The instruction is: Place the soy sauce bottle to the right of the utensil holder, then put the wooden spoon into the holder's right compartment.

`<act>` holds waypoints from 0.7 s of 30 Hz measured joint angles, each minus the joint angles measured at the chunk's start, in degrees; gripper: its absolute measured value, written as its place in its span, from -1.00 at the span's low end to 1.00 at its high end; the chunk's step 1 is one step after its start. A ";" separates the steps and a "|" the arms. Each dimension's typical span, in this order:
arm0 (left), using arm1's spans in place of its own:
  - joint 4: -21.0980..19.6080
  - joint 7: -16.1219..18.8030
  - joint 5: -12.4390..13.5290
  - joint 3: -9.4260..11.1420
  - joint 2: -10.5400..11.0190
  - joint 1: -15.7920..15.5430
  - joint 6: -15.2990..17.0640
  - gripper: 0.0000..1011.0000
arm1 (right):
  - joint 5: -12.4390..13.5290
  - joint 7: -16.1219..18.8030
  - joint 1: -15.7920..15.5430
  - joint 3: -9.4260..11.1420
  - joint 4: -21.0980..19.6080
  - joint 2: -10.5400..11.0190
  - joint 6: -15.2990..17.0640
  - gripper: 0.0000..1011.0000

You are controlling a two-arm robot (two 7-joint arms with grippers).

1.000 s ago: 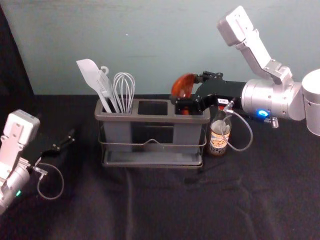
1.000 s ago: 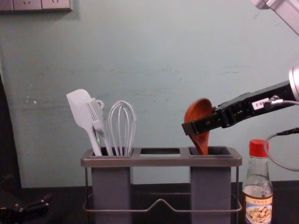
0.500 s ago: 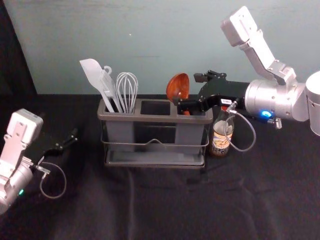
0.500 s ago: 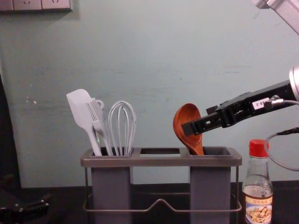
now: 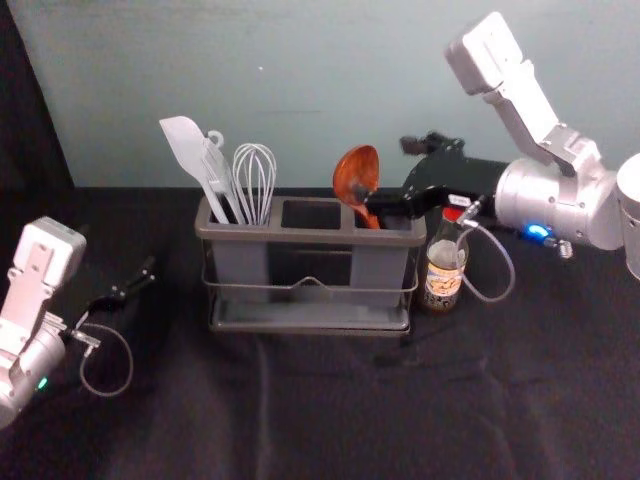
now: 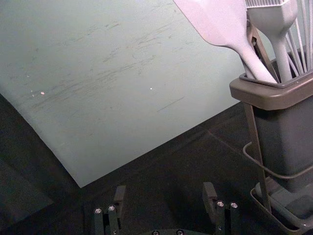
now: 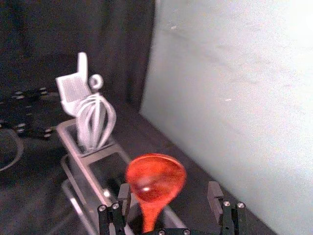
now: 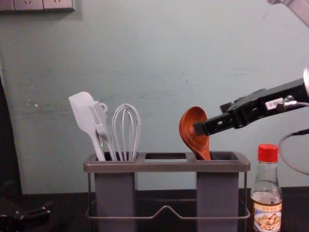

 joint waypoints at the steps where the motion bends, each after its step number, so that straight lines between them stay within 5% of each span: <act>1: 0.00 0.00 0.00 0.00 0.00 0.00 0.00 1.00 | -0.69 -1.86 -1.30 0.76 -1.53 0.18 -0.06 0.99; 7: 0.00 0.00 0.00 0.00 0.00 0.00 0.00 1.00 | -2.32 -6.48 -6.96 3.76 -6.83 1.13 -2.25 0.99; 12: 0.00 0.00 0.00 0.00 0.00 0.00 0.00 1.00 | -4.50 -11.22 -14.87 6.77 -12.87 2.52 -7.30 0.99; 21: 0.00 0.00 0.00 0.00 0.00 0.00 -0.01 1.00 | -9.79 -19.88 -32.52 12.12 -20.70 4.20 -24.42 0.99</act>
